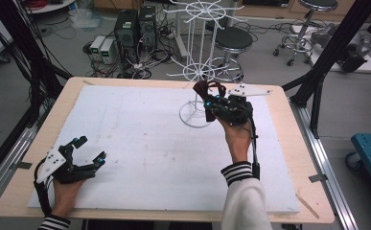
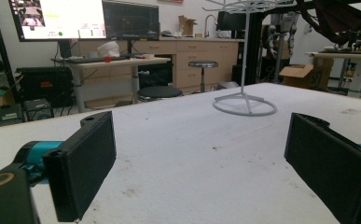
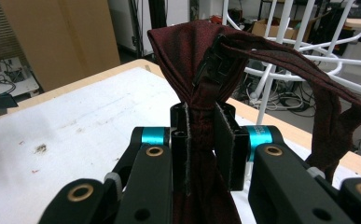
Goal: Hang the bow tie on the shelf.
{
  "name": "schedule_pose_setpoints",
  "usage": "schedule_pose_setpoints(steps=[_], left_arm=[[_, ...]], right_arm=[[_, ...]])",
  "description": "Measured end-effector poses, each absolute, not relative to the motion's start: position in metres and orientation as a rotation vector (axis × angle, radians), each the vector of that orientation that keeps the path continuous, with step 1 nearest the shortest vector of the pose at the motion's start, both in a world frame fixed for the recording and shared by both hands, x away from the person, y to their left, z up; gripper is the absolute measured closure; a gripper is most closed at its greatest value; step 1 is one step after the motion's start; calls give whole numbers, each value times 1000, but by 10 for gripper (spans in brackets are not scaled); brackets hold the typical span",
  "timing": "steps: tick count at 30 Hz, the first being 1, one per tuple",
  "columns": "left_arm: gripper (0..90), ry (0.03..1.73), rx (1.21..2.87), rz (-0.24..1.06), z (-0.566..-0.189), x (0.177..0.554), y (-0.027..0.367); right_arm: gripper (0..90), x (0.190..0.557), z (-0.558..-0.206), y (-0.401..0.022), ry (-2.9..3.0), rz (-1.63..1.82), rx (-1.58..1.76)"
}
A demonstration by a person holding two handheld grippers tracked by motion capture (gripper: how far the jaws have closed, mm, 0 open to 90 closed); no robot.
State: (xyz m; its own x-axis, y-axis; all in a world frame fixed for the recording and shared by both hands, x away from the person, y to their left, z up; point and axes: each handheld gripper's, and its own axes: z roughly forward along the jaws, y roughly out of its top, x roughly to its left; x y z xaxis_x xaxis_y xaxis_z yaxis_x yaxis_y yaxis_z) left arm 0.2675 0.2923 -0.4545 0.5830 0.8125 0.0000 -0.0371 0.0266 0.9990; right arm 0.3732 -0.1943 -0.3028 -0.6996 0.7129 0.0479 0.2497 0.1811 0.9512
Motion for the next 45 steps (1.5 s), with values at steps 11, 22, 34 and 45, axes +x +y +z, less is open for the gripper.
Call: schedule_pose_setpoints(steps=[11,22,34,45], left_arm=[[94,719,1399,750,-455,267,292],[94,719,1399,751,-454,268,293],[94,718,1400,752,-454,267,293],[94,717,1402,752,-454,267,293]], right_arm=[[777,385,-307,-191,2062,1515,946],[777,398,-319,-183,2097,1491,983],[777,404,-325,-182,2100,1493,1005],[776,408,-329,-184,2124,1474,1025]])
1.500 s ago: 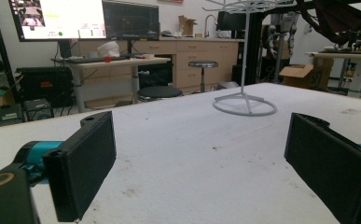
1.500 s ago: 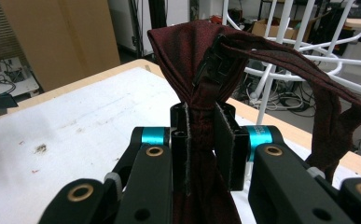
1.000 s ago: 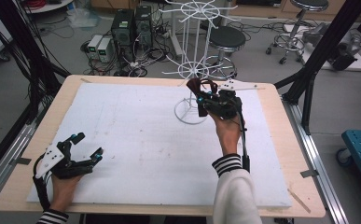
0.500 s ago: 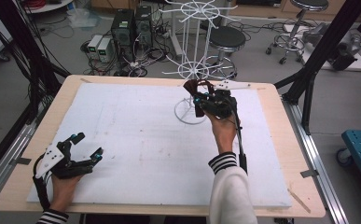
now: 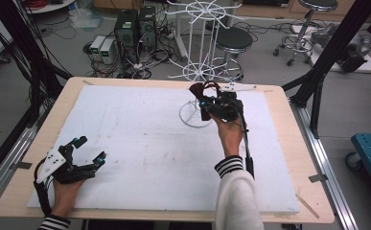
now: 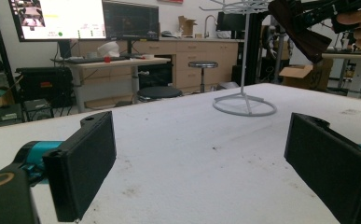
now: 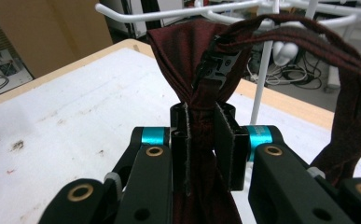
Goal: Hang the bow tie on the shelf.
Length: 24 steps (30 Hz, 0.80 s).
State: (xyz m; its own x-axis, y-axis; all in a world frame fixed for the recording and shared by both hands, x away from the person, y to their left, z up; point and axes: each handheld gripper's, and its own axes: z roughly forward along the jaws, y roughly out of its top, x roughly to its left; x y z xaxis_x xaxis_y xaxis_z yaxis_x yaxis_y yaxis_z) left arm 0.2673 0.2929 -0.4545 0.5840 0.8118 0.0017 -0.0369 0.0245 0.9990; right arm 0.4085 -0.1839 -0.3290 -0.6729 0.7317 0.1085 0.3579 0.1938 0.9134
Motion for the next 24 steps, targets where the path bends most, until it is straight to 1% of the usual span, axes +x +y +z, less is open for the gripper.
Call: schedule_pose_setpoints(steps=[6,7,8,9,10,11,12,13,14,15,17,18,24], left_arm=[[94,717,1402,752,-454,267,293],[94,717,1401,752,-454,267,293],[94,717,1402,753,-454,267,293],[94,717,1402,753,-454,267,293],[94,717,1402,753,-454,267,293],[94,717,1401,753,-454,267,293],[93,718,1401,752,-454,267,293],[93,718,1401,752,-455,267,293],[93,719,1400,752,-454,267,293],[93,719,1401,749,-454,267,293],[94,720,1398,751,-455,267,293],[93,719,1398,751,-455,267,293],[92,724,1395,750,-455,268,293]], right_arm=[[754,410,-330,-184,2136,1477,1018],[717,409,-330,-184,2139,1471,1019],[572,410,-331,-185,2140,1481,1026],[572,410,-331,-185,2140,1481,1026],[355,410,-331,-184,2118,1479,1024],[355,410,-331,-184,2118,1479,1024],[257,409,-331,-184,2108,1467,1025],[141,407,-330,-182,2120,1445,1015],[141,407,-330,-182,2120,1445,1015],[88,406,-330,-182,2125,1436,1011],[79,401,-331,-182,2127,1430,985],[5,399,-332,-183,2116,1440,975],[6,375,-334,-191,2119,1461,924]])
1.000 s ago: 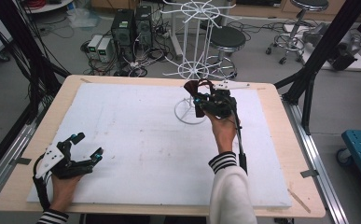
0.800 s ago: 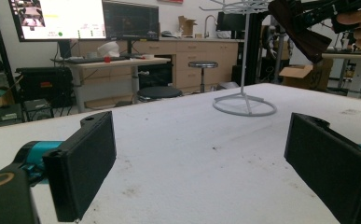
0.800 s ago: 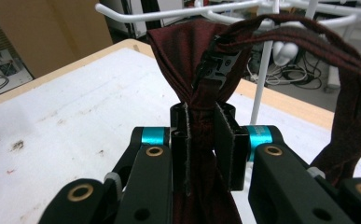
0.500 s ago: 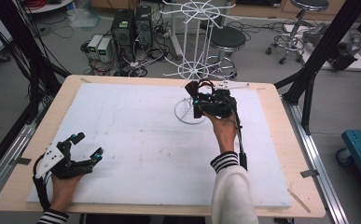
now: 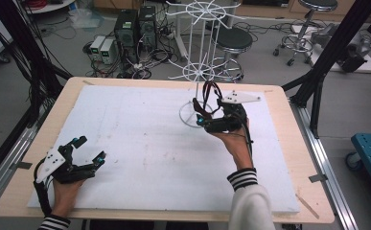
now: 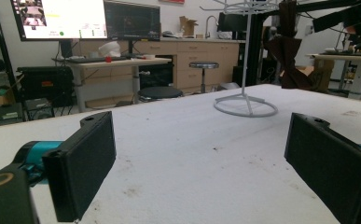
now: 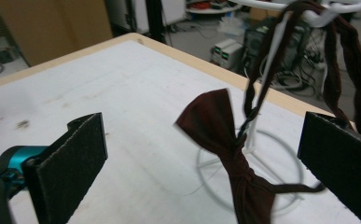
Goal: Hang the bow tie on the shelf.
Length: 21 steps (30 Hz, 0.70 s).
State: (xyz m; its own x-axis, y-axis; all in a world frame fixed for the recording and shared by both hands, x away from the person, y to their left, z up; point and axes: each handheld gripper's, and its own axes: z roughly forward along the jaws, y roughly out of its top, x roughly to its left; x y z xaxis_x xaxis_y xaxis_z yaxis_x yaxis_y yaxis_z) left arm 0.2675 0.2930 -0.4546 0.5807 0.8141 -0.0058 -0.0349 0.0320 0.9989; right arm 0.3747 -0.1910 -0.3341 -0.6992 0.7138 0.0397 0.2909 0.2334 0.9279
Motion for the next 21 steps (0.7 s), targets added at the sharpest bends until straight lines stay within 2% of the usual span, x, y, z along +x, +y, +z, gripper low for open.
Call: schedule_pose_setpoints(steps=[13,21], left_arm=[[92,719,1399,753,-455,267,293],[93,718,1400,752,-454,267,293]], right_arm=[[7,316,-348,-226,2053,1508,836],[7,277,-385,-263,1887,1557,850]])
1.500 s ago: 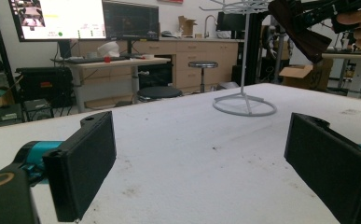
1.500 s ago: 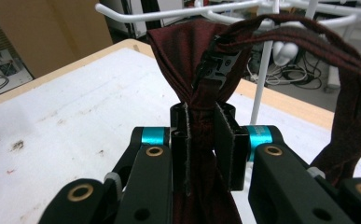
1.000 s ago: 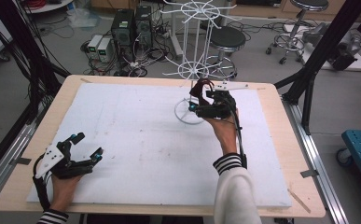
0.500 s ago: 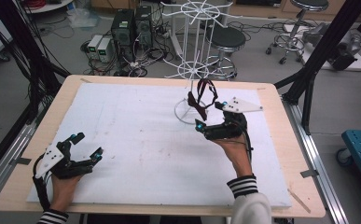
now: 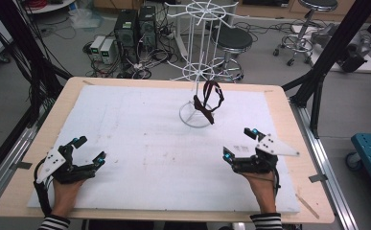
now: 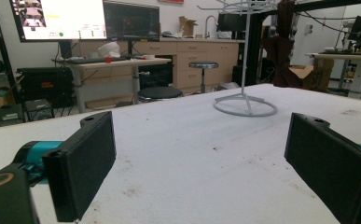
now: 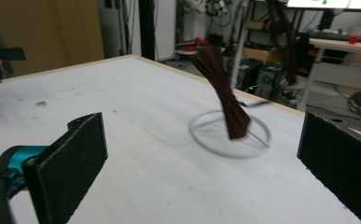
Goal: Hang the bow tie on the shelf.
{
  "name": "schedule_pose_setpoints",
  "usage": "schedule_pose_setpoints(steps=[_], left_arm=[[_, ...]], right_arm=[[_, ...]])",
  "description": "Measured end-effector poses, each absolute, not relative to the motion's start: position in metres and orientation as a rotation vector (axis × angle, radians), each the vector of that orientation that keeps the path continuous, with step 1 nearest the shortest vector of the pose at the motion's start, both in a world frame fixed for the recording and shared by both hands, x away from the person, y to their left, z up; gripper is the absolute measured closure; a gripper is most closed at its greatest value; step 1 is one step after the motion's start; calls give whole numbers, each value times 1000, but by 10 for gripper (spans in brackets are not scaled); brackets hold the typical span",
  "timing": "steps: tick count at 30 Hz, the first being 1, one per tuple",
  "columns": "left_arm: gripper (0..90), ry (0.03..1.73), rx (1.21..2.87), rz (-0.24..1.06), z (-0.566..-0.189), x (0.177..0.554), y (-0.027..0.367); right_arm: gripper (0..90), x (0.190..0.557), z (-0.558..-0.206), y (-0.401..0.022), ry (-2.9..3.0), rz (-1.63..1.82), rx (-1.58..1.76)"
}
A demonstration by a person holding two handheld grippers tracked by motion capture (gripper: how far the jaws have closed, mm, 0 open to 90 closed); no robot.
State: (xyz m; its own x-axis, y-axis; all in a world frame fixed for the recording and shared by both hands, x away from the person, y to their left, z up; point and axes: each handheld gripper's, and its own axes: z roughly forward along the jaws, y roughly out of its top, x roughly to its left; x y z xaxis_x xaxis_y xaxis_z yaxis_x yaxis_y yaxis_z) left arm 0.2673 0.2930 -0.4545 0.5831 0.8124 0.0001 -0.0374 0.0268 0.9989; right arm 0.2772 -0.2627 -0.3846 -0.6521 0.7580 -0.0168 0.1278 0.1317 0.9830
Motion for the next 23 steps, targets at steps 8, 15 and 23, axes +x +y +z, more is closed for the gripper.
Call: schedule_pose_setpoints(steps=[8,15,23], left_arm=[[93,719,1396,752,-455,267,293],[93,716,1398,752,-455,267,293],[93,711,1398,758,-455,266,293]], right_arm=[[7,260,-423,-284,1757,1592,893],[7,258,-447,-287,1662,1628,905],[7,261,-450,-286,1694,1604,904]])
